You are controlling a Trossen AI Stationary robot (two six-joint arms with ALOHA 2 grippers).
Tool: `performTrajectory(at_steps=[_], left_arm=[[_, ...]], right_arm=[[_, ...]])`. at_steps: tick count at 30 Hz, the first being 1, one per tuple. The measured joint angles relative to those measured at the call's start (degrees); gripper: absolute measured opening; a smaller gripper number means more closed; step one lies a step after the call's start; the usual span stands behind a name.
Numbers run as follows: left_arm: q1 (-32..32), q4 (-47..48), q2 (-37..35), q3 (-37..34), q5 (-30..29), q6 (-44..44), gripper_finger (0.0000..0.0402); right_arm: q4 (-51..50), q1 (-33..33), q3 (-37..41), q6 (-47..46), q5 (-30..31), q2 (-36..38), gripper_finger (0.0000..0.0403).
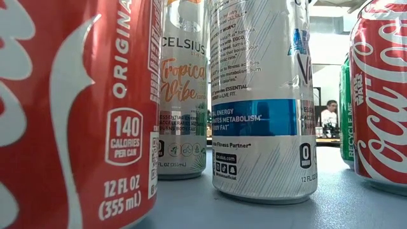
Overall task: Place canned beverage on shelf
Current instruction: Put the bottom blue soda can on the shelf aligned with the other blue soda can
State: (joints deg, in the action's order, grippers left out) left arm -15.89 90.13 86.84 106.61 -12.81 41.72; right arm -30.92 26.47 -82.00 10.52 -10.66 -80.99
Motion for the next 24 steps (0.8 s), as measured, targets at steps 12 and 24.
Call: performTrajectory(at_steps=[12, 24], left_arm=[[-5.36, 0.04, 3.22, -0.02, 12.08, 51.53, 0.0284], [-15.26, -1.37, 9.58, -0.02, 8.9, 84.79, 0.0283]], right_arm=[[0.03, -0.21, 0.0, 0.5, 0.0, 0.0, 0.0095], [-0.31, -0.6, 0.0, 0.5, 0.0, 0.0, 0.0095]])
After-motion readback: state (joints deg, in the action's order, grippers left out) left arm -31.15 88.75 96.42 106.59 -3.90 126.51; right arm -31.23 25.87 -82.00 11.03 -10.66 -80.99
